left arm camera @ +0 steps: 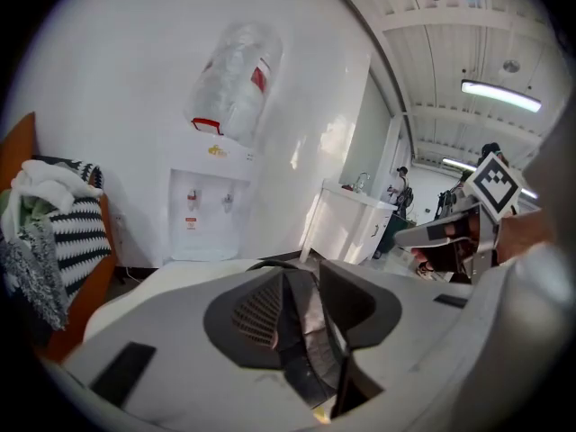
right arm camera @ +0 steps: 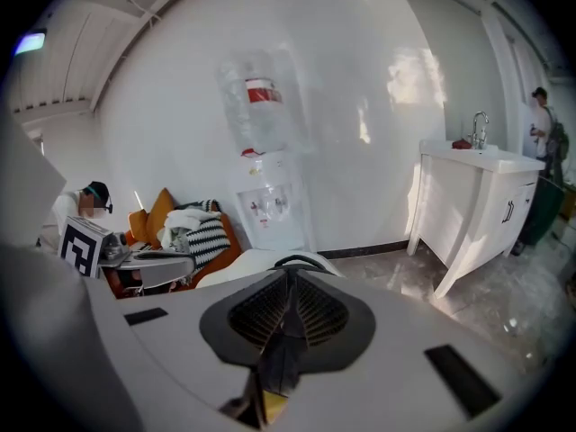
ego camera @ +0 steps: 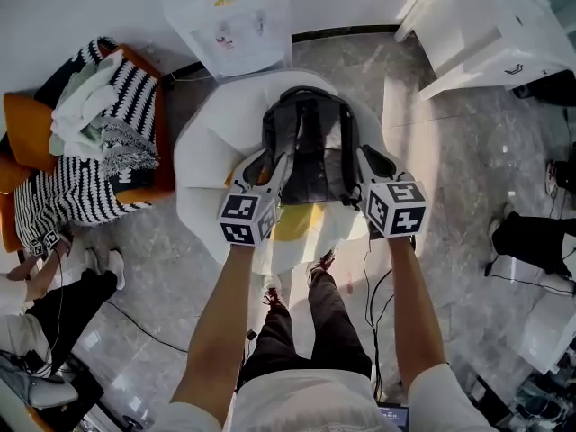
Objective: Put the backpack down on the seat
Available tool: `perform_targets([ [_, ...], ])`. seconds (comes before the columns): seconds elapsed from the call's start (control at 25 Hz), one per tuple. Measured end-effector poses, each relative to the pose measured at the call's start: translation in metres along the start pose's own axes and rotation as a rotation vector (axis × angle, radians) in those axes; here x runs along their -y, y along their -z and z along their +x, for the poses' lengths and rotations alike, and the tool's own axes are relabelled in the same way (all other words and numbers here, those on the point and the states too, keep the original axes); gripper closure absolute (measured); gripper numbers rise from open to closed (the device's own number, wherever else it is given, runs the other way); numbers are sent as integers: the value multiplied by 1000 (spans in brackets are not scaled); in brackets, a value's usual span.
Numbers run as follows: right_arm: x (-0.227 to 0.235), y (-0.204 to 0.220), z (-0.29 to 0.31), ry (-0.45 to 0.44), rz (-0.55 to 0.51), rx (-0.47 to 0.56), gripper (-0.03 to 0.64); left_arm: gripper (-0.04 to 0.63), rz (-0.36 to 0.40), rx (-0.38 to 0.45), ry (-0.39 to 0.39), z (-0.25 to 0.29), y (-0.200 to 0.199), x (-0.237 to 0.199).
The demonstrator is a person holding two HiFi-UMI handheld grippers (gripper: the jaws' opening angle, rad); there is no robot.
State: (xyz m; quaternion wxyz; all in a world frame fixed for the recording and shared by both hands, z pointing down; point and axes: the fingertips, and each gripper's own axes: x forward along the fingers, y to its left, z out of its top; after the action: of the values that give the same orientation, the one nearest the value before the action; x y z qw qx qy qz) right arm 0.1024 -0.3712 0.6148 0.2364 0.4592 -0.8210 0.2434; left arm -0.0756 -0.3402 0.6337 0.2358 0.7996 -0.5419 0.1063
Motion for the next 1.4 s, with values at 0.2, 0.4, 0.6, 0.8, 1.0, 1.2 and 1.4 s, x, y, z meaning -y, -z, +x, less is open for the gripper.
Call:
perform_targets([
  [0.2,-16,-1,-18,-4,-4,3,585,543,13,15,34,-17,-11,11],
  [0.4,-30,-1,-38,-2,-5,25,604,566,43,37,82,-38,-22,27],
  [0.6,-44,-8,-64,11,-15,65,614,603,58,47,127,-62,-29,41],
  [0.8,-58,-15,-86,4,-30,90,614,603,56,59,149,-84,-38,50],
  [1.0,-78,-16,-98,-40,-57,97,614,607,85,6,207,-98,-32,64],
  [1.2,-95,-21,-112,-72,-74,92,614,611,69,-21,280,-113,-30,80],
  [1.4,-108,-33,-135,-82,-72,119,614,611,65,-39,333,-129,-38,95],
])
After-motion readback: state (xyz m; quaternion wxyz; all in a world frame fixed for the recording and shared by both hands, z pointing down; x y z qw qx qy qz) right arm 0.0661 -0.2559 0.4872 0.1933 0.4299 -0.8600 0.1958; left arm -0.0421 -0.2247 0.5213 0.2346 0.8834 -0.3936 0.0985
